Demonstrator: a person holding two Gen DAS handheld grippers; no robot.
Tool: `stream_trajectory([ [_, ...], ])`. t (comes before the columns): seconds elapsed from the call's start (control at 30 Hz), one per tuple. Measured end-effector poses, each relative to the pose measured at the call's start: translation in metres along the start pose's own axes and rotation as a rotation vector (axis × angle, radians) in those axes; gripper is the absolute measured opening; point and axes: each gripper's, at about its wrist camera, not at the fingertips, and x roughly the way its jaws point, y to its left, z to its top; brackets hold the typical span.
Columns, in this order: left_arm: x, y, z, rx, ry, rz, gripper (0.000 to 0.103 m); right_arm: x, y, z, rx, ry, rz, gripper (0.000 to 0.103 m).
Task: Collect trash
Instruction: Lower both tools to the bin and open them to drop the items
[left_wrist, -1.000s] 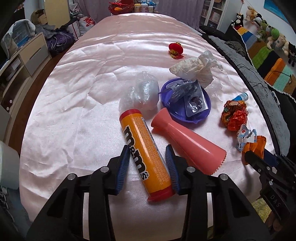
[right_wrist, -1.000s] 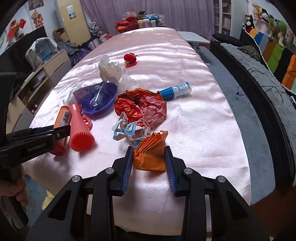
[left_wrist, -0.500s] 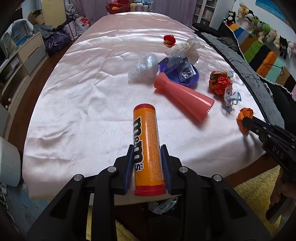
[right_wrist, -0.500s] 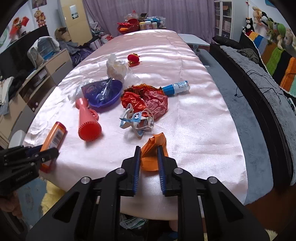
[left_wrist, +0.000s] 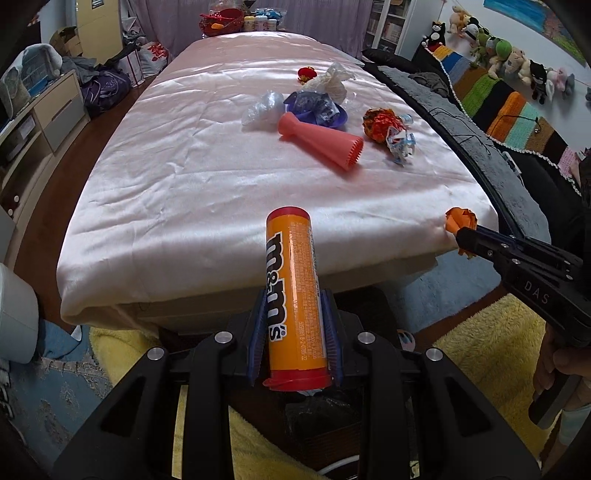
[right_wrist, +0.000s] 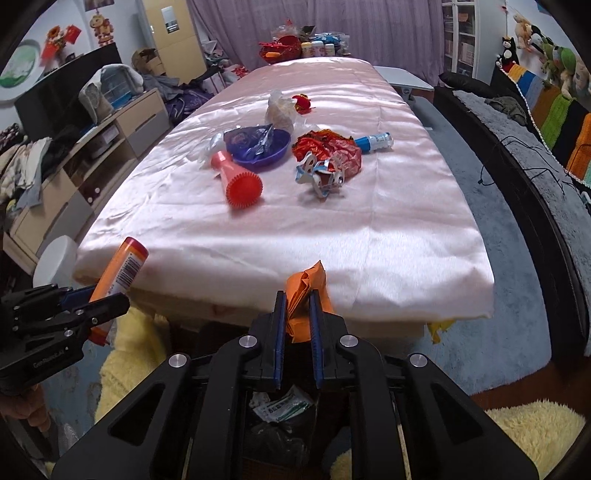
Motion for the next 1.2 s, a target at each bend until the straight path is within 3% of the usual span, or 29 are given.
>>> stream_trajectory([
  [0.2, 0.013, -0.008, -0.030, -0.014, 0.044, -0.083, 0.027, 0.004, 0.010, -0.023, -0.018, 0.051, 0.030, 0.013],
  [0.5, 0.046, -0.014, -0.066, 0.005, 0.149, -0.070, 0.027, 0.034, 0.023, -0.055, -0.010, 0.186, 0.073, 0.013],
  [0.77, 0.057, -0.016, -0.070, 0.011, 0.197, -0.092, 0.028, 0.041, 0.023, -0.061, 0.017, 0.219, 0.088, 0.017],
  [0.8, 0.058, -0.016, -0.070, 0.013, 0.198, -0.090, 0.029, 0.042, 0.022, -0.061, 0.022, 0.224, 0.094, 0.021],
  [0.9, 0.057, -0.017, -0.070, 0.022, 0.198, -0.078, 0.047, 0.042, 0.020, -0.060, 0.026, 0.225, 0.088, 0.035],
  [1.07, 0.052, -0.014, -0.063, 0.027, 0.179, -0.054, 0.049, 0.043, 0.014, -0.056, 0.052, 0.219, 0.091, 0.047],
  [1.2, 0.040, -0.006, -0.053, 0.025, 0.142, -0.019, 0.059, 0.036, 0.002, -0.047, 0.087, 0.187, 0.087, 0.066],
])
